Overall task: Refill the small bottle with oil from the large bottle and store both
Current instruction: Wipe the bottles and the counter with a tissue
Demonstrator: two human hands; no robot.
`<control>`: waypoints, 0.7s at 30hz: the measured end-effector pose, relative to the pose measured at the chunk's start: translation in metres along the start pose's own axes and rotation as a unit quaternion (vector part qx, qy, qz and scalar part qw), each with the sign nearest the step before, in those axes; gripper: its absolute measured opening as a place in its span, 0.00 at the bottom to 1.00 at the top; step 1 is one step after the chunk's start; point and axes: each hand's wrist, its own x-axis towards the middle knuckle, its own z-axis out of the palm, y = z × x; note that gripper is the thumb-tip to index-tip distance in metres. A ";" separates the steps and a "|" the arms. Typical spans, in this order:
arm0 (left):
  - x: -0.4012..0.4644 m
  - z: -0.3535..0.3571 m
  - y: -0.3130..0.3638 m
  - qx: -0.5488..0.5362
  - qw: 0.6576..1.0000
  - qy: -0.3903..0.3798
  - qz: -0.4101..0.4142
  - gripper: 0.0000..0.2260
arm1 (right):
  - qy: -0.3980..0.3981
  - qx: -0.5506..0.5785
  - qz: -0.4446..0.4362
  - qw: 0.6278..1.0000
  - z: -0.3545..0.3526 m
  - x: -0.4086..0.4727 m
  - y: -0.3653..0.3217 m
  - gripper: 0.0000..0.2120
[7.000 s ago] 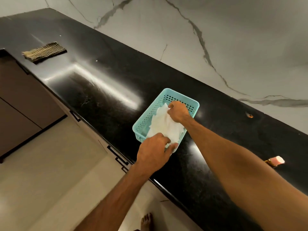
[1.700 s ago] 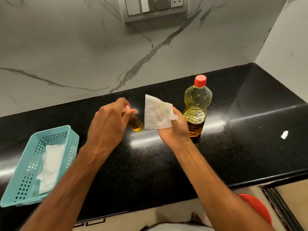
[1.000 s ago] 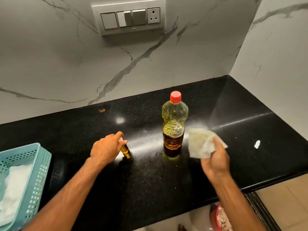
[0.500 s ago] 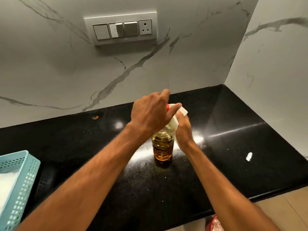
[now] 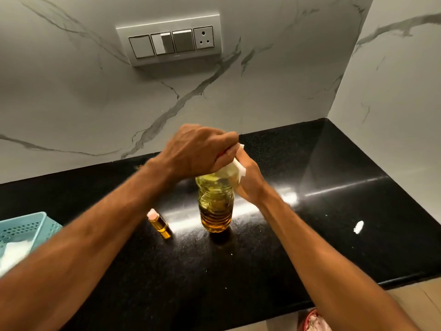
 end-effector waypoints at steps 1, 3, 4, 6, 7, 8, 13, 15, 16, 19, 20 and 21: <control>0.003 -0.006 -0.001 0.001 1.000 -0.002 0.012 0.16 | -0.018 0.005 0.008 1.000 -0.002 0.000 -0.002 0.21; 0.006 -0.015 0.000 0.009 1.000 -0.014 0.006 0.16 | -0.033 -0.005 0.013 0.999 -0.008 0.000 0.002 0.13; 0.006 -0.017 0.002 0.013 1.000 -0.020 -0.012 0.16 | -0.029 -0.013 0.010 0.999 -0.012 0.000 0.005 0.10; 0.003 -0.017 0.004 0.023 0.997 -0.019 -0.069 0.17 | -0.022 -0.032 0.001 0.999 -0.019 -0.003 0.008 0.10; 0.001 -0.016 0.005 0.026 0.994 -0.015 -0.101 0.17 | -0.006 -0.037 -0.004 0.999 -0.023 -0.005 0.008 0.11; -0.001 -0.015 0.007 0.027 0.991 -0.011 -0.130 0.18 | 0.012 -0.042 -0.005 0.999 -0.027 -0.009 0.009 0.11; -0.007 -0.012 0.019 0.024 0.979 -0.008 -0.204 0.19 | 0.074 -0.084 0.020 0.994 -0.034 -0.031 0.021 0.18; -0.007 -0.011 0.021 0.032 0.971 -0.015 -0.237 0.18 | 0.078 -0.141 -0.006 0.987 -0.018 -0.039 0.027 0.19; -0.006 -0.010 0.022 0.034 0.967 -0.021 -0.253 0.18 | 0.106 -0.158 -0.027 0.981 -0.010 -0.042 0.031 0.18; -0.006 -0.008 0.025 0.044 0.955 -0.041 -0.292 0.19 | 0.220 -0.128 -0.046 0.966 0.007 -0.050 0.043 0.10; -0.007 -0.007 0.026 0.048 0.950 -0.047 -0.304 0.19 | 0.232 -0.134 -0.058 0.962 0.008 -0.055 0.049 0.10; -0.008 -0.008 0.026 0.051 0.946 -0.051 -0.315 0.18 | 0.226 -0.156 -0.076 0.958 0.007 -0.059 0.055 0.11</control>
